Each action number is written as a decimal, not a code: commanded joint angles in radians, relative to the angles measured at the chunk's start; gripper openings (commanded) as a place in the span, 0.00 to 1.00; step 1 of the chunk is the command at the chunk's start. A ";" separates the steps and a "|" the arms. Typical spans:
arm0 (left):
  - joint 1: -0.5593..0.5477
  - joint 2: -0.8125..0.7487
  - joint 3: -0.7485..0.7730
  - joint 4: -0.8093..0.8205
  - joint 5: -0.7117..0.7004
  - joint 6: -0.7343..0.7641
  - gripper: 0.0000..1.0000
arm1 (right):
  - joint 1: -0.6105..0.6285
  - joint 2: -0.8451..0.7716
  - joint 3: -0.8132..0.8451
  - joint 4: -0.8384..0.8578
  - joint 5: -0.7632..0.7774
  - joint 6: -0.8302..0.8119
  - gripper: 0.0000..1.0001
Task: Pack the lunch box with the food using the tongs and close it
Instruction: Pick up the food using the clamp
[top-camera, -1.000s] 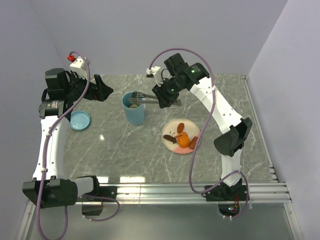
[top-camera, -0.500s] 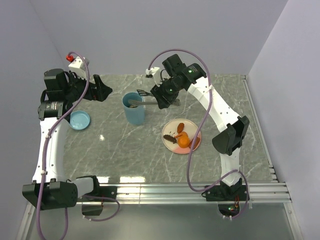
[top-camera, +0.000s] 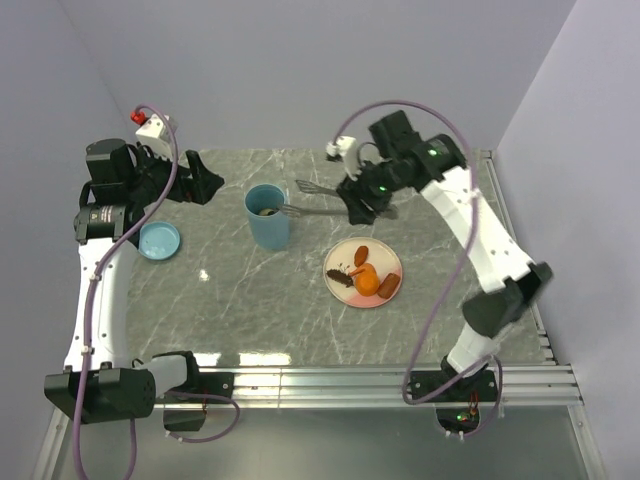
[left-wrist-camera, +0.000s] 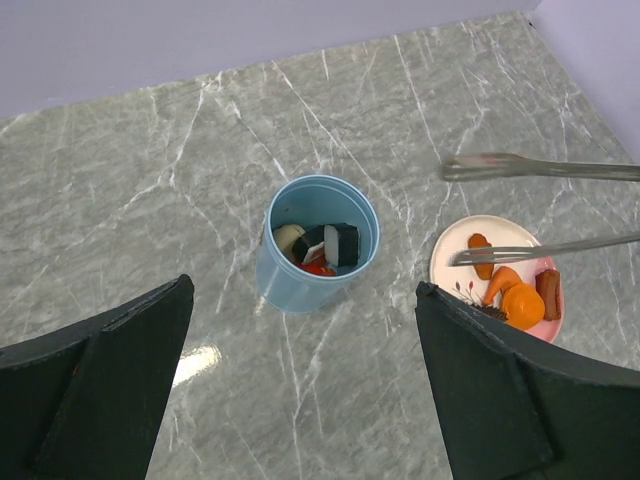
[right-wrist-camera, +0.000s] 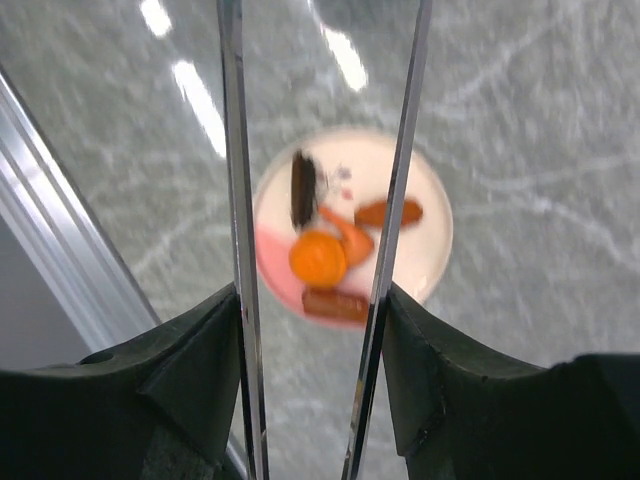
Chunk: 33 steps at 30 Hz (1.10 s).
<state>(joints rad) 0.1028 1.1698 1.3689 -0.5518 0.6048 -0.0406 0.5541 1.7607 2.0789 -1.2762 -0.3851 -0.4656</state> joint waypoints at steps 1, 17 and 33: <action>0.003 -0.041 0.007 0.004 0.012 0.018 0.99 | -0.052 -0.154 -0.136 -0.063 -0.014 -0.120 0.59; 0.003 -0.048 -0.014 0.010 0.023 0.010 0.99 | -0.043 -0.129 -0.439 -0.163 0.172 -0.194 0.54; 0.005 -0.039 -0.031 0.016 0.016 -0.001 0.99 | -0.023 -0.050 -0.491 -0.164 0.121 -0.197 0.51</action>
<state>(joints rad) 0.1028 1.1408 1.3392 -0.5583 0.6128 -0.0387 0.5213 1.7046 1.5997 -1.3483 -0.2398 -0.6491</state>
